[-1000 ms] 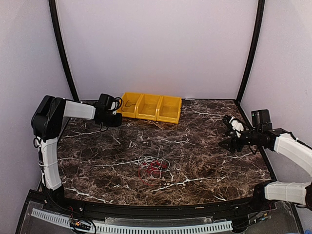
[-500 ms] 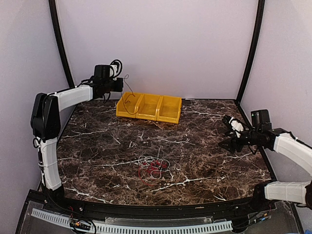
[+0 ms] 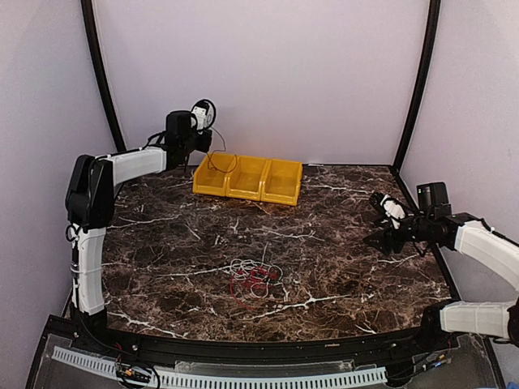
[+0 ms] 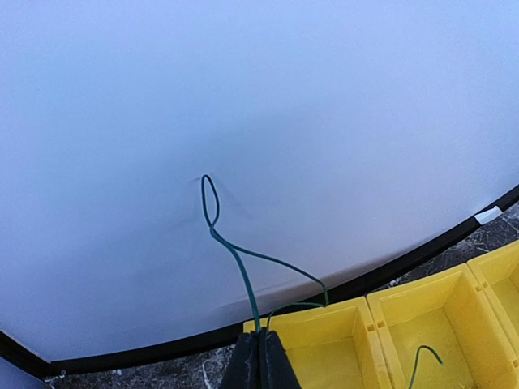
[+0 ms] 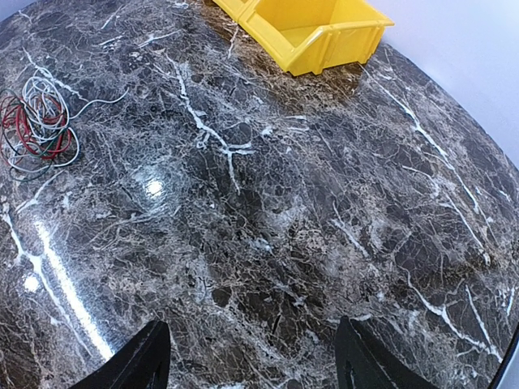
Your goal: Untangle the cables
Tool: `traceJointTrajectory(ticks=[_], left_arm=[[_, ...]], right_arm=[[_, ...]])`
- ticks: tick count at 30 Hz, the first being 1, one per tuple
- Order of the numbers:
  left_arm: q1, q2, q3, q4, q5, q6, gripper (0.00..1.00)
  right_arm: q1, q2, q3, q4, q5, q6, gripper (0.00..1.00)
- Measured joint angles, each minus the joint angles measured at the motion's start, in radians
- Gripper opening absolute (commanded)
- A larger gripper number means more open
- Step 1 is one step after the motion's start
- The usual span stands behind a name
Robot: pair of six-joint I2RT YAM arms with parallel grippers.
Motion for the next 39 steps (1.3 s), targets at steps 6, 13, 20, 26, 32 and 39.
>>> traceJointTrajectory(ticks=[6,13,20,26,32,39], left_arm=[[-0.023,0.004,-0.037,0.084,-0.102,0.124,0.0],[-0.027,0.004,-0.072,0.166,-0.266,0.208,0.0],[-0.029,0.013,-0.096,0.19,-0.299,0.212,0.0],[-0.064,0.026,-0.188,0.195,-0.215,0.158,0.0],[-0.093,0.043,-0.277,0.184,-0.12,0.061,0.0],[-0.093,0.046,-0.291,0.137,-0.042,-0.064,0.0]], right_arm=[[0.0,0.004,0.0,0.0,0.002,0.0,0.72],[0.0,0.004,0.0,0.0,0.011,0.0,0.72],[0.0,0.004,0.0,0.0,0.014,0.0,0.72],[0.0,0.004,0.0,0.0,0.014,0.0,0.72],[0.0,0.004,0.0,0.0,0.014,0.0,0.72],[0.0,0.004,0.0,0.0,0.014,-0.002,0.72]])
